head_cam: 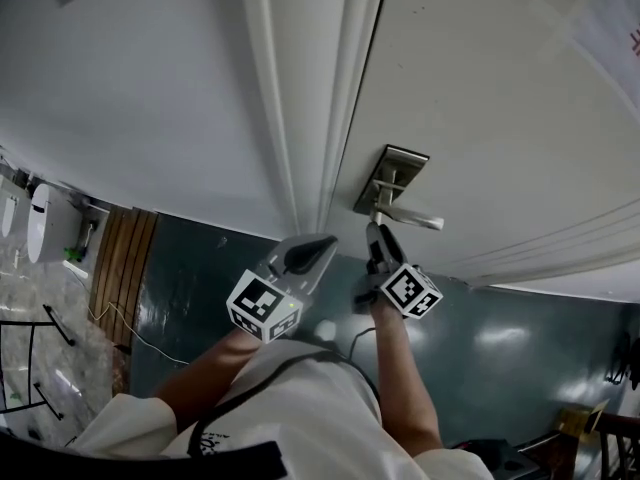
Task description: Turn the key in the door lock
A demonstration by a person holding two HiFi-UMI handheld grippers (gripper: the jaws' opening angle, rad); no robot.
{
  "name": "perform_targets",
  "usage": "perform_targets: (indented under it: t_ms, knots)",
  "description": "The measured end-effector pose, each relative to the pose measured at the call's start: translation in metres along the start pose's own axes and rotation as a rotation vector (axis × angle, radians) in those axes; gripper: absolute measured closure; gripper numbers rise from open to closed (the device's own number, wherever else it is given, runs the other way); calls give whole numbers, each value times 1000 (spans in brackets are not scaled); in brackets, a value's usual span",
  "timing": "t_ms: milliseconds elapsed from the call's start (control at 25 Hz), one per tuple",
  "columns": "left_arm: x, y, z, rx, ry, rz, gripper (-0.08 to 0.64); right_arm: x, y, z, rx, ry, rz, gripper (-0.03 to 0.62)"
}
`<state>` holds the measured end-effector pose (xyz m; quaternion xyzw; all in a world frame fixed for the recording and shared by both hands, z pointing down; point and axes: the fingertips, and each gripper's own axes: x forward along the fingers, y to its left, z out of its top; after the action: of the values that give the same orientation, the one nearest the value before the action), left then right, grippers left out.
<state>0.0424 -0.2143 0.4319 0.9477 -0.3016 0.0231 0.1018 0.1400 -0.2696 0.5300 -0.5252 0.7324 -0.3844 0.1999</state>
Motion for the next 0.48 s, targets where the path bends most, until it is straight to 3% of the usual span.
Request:
perform_targets:
  t_ms: [480]
  knots:
    - [-12, 4, -7, -2, 19, 38, 555, 18, -15, 1, 242, -42, 55, 436]
